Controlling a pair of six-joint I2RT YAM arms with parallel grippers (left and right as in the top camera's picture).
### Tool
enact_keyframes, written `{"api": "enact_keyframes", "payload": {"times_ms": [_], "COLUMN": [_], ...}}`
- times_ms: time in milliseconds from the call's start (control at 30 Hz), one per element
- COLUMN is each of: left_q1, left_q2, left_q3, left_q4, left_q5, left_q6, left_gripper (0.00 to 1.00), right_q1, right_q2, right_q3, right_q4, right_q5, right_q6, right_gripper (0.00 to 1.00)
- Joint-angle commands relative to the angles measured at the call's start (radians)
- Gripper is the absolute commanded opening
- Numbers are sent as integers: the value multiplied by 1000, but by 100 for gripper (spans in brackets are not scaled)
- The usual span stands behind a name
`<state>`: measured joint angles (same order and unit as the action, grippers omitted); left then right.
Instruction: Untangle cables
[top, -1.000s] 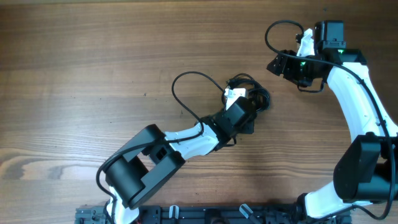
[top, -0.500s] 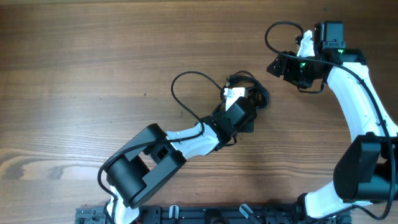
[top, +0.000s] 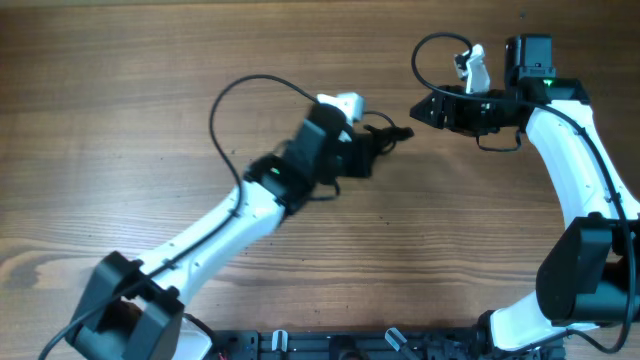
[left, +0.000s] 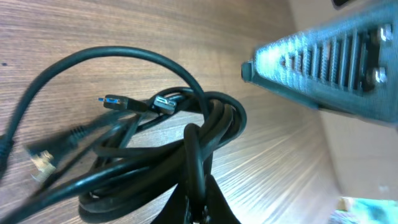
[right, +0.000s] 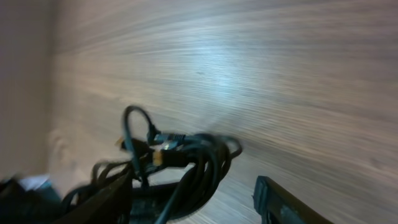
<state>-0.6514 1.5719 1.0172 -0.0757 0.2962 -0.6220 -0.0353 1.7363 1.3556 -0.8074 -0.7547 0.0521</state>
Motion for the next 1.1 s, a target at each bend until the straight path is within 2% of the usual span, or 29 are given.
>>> {"api": "enact_keyframes", "payload": {"times_ms": [0,200,367,667,933,1067], "left_q1": [142,278,314,313,313,306], "left_q2": [-20,-20,-20,-20,-20,-20], "left_q3": [2,2,2,2,2,2], "left_q4": [-5,8,54,57,57,58], "left_q5": [334,513,560,575,455,394], "left_q6": [-96,-263,-379,-381,-381,-381], "left_gripper": [4,4,4,4,4,4], "right_q1": [4,7,72,152,253,280], "right_q2": [-25,-31,-31,-31,-31,-27], "right_q3": [4,4,4,4,4,4], "right_q4": [21,29,40,114,80,92], "right_q5": [-195,-207,-209,-200,-51,-12], "right_q6": [-78,-78,-74,-62,246,301], "right_gripper": [62,62,61,57,54,50]}}
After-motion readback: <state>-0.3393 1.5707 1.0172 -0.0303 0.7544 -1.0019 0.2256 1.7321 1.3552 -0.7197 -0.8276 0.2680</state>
